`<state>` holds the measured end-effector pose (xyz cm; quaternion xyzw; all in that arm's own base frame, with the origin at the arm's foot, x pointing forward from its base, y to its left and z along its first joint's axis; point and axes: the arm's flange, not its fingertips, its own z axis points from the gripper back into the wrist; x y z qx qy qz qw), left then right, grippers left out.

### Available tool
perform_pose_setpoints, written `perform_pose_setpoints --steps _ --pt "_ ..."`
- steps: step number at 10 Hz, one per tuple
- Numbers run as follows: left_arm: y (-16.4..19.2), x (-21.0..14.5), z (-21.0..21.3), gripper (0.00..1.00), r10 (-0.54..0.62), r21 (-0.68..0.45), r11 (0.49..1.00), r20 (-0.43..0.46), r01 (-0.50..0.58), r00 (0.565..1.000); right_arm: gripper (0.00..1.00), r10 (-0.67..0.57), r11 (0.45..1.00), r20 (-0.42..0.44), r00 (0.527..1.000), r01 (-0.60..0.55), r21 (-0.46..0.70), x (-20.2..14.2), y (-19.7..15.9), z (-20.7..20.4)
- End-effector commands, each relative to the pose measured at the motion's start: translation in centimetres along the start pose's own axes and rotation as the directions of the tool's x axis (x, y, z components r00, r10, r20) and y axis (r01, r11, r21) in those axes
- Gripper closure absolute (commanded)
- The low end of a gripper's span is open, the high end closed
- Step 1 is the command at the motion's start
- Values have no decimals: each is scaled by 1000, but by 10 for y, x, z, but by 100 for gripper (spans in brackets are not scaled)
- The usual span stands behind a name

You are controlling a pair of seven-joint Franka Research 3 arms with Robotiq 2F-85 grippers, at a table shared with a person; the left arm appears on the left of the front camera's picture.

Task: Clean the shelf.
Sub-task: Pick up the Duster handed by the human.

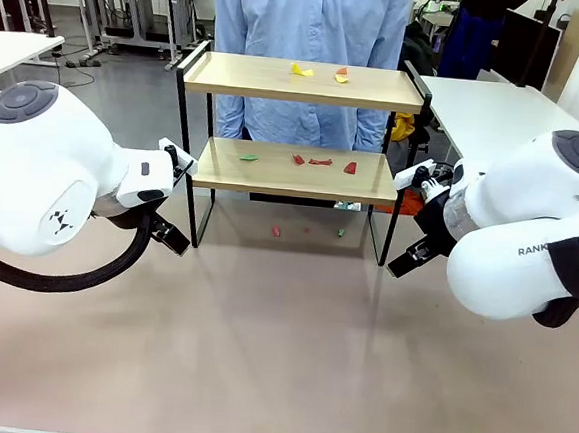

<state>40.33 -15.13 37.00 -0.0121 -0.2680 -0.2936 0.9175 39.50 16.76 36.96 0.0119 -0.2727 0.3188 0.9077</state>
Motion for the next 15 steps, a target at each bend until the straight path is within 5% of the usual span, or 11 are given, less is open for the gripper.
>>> perform_pose_setpoints --steps 1,5,7,10,14,15 --pt "3 14 24 0 -4 -60 998 28 6 1000 0 -14 1000 38 999 14 -1 14 -9 15" --pt "54 66 120 0 18 -198 980 129 8 991 0 -67 994 168 984 52 91 54 -71 88" --pt "93 63 150 0 -45 -313 945 164 95 985 0 43 982 222 974 -82 172 43 -112 111" --pt "156 45 154 0 -172 -477 817 336 325 926 0 161 929 308 938 -249 274 17 -182 115" --pt "188 16 139 0 -155 -434 836 399 335 904 0 129 911 385 914 -263 318 -13 -212 81" --pt "188 15 150 0 -160 -454 820 404 349 901 0 181 917 329 927 -280 283 -16 -207 108"
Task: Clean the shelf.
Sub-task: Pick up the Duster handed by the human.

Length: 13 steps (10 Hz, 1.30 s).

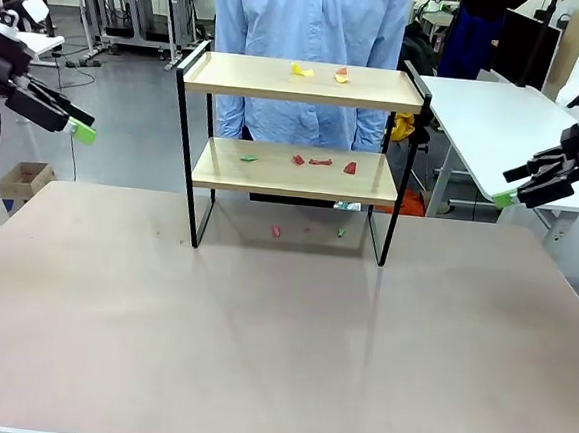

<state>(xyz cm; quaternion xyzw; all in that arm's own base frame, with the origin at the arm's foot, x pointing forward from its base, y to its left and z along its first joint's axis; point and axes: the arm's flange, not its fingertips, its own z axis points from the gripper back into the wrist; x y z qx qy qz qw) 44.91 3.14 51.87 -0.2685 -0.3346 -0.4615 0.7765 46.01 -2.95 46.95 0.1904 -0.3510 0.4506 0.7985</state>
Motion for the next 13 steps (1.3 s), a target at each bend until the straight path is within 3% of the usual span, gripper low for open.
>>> perform_pose_setpoints --steps 1,5,6,7,8,10,11,12,13 --pt "-10 11 4 0 -17 -14 1000 7 17 1000 0 24 1000 -19 1000 -24 -13 11 7 12" --pt "-10 10 -1 0 -8 -4 1000 -18 8 1000 0 18 1000 -42 999 -19 -17 9 8 9" --pt "20 7 8 0 13 -69 998 31 -11 999 0 -46 998 3 999 46 45 12 -30 12" --pt "54 -3 16 0 38 -124 992 98 -26 994 0 -51 990 80 995 40 135 9 -66 16" --pt "86 -16 23 0 56 -185 982 184 -21 981 0 -39 989 178 983 12 150 0 -102 20" --pt "124 -42 26 0 23 -261 964 306 60 952 0 -87 971 290 953 16 238 -22 -152 14" --pt "135 -54 25 0 -15 -267 956 375 124 927 0 -60 969 345 937 -29 247 -32 -171 7" --pt "149 -70 21 0 -77 -217 955 480 203 874 0 -54 958 400 915 -65 278 -46 -189 -1" --pt "157 -86 16 0 -107 -180 956 522 232 846 0 -46 948 434 900 -97 302 -57 -197 -8"
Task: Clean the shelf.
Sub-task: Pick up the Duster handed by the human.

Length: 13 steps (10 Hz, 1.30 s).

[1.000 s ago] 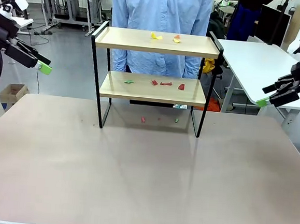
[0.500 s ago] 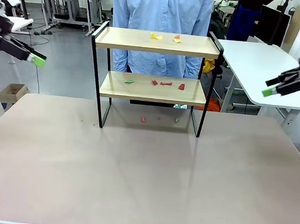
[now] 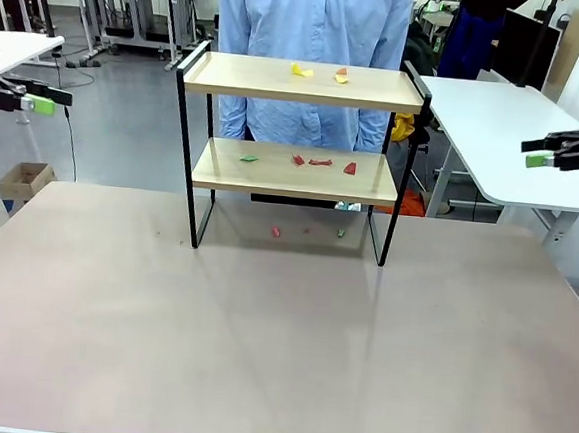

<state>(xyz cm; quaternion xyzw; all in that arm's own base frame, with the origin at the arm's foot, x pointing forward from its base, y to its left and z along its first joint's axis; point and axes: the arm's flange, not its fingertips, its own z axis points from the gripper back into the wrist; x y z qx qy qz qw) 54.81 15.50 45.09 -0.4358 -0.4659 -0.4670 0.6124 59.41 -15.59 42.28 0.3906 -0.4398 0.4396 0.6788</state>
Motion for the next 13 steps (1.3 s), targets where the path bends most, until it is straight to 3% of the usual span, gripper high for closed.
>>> perform_pose_setpoints --steps 1,3,8,9,10,13 --pt "14 -19 3 0 -110 -7 994 91 111 990 0 51 994 83 995 -58 87 -5 -26 1" --pt "24 -47 3 0 -215 21 977 122 214 969 0 89 990 154 984 -105 96 -27 -44 -6" --pt "36 -71 -3 0 -264 39 965 137 261 955 0 111 991 264 958 -127 46 -55 -59 -14" --pt "35 -67 -4 0 -241 58 970 137 235 961 0 105 985 227 968 -133 111 -54 -55 -14" --pt "31 -77 -3 0 -234 29 972 103 233 967 0 62 995 218 974 -78 63 -60 -56 -16" --pt "38 -75 -6 0 -223 20 975 99 222 970 0 79 994 206 975 -94 63 -60 -57 -13"
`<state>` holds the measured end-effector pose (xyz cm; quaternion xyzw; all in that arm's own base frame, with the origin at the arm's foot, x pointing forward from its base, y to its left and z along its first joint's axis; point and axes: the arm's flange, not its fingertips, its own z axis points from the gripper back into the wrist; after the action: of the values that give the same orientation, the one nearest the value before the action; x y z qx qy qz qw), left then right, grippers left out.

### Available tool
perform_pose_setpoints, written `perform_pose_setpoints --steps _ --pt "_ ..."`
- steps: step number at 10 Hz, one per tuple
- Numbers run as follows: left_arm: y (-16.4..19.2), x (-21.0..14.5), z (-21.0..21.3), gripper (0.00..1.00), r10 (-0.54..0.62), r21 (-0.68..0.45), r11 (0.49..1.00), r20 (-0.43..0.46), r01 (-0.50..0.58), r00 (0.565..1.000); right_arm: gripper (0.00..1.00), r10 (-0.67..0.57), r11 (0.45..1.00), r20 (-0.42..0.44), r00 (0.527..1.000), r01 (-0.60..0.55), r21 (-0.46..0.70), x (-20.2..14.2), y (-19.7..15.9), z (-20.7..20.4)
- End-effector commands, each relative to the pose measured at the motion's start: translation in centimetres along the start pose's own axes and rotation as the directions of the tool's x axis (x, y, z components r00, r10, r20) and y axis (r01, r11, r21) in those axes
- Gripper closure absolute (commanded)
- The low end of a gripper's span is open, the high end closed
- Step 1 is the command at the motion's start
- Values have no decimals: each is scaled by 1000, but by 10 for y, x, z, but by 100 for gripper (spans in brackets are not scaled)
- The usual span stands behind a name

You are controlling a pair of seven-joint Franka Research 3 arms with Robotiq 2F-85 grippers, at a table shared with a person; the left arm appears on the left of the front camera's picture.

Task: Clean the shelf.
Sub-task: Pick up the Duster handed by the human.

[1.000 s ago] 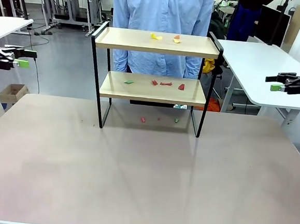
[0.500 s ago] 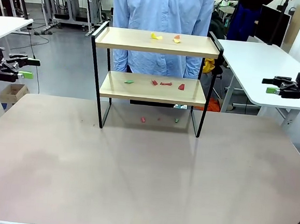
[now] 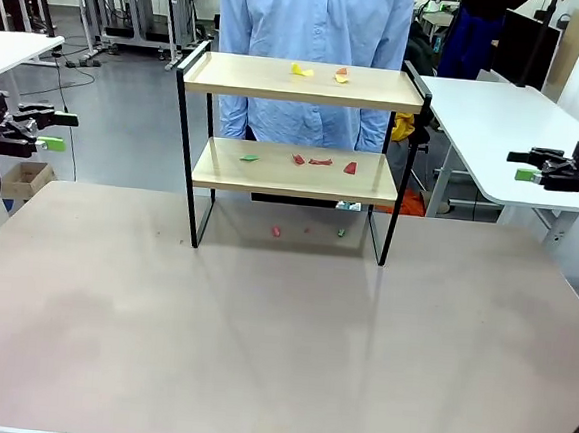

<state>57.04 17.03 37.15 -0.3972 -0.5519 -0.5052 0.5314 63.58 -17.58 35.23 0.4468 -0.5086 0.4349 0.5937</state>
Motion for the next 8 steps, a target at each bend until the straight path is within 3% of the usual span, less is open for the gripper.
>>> perform_pose_setpoints --steps 1,8 --pt "14 -7 -3 0 21 -20 1000 19 -20 1000 0 13 1000 -19 1000 -13 2 -5 -4 -3" --pt "31 -22 1 0 4 -41 999 74 -1 997 0 5 1000 35 999 -6 29 -9 -12 -7"
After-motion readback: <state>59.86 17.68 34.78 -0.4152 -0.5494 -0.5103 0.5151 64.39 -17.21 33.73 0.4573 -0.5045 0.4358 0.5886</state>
